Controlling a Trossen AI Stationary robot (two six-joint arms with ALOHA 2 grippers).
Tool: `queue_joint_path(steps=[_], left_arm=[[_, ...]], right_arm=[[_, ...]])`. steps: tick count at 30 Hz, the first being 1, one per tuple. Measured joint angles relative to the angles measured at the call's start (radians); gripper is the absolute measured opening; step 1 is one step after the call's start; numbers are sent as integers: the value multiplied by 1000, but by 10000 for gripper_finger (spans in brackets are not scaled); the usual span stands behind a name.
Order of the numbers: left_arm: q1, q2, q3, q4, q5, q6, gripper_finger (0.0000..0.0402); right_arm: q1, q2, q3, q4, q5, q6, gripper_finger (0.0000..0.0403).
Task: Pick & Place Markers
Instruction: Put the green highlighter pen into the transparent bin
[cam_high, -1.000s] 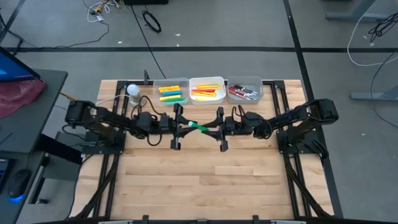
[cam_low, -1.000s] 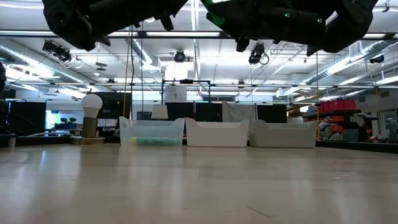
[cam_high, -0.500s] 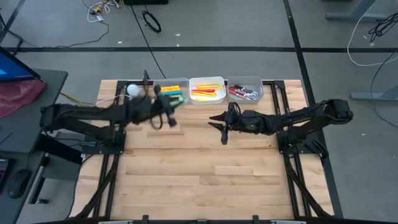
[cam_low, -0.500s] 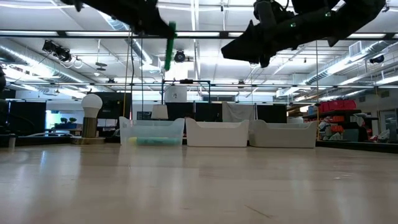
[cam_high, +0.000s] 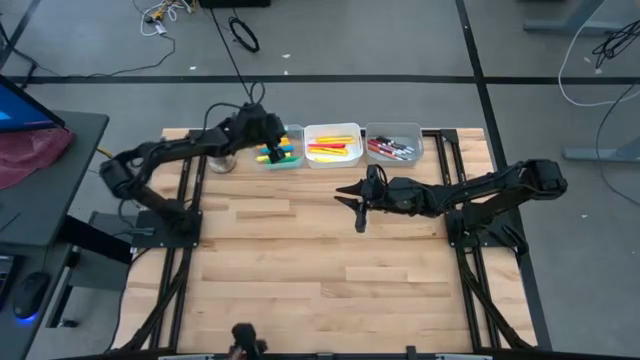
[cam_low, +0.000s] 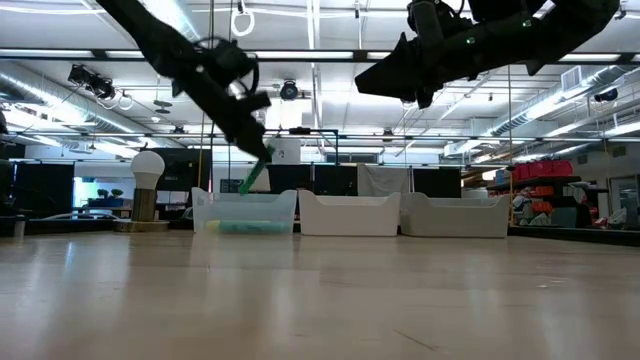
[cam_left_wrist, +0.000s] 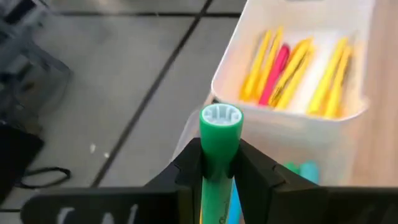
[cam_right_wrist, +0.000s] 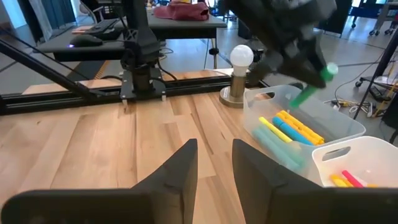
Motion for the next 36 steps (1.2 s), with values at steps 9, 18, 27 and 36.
queue_joint_path(steps=[9, 18, 27, 36], left_arm=[[109, 148, 0, 5, 102, -10, 78], [150, 168, 0, -80, 110, -10, 87], [155, 168, 0, -94, 165, 20, 118], [154, 144, -1, -99, 162, -23, 170]], right_arm=[[0, 0, 0, -14, 0, -4, 100], [0, 0, 0, -18, 0, -5, 100], [0, 0, 0, -19, -1, 0, 100], [0, 0, 0, -20, -1, 1, 100]])
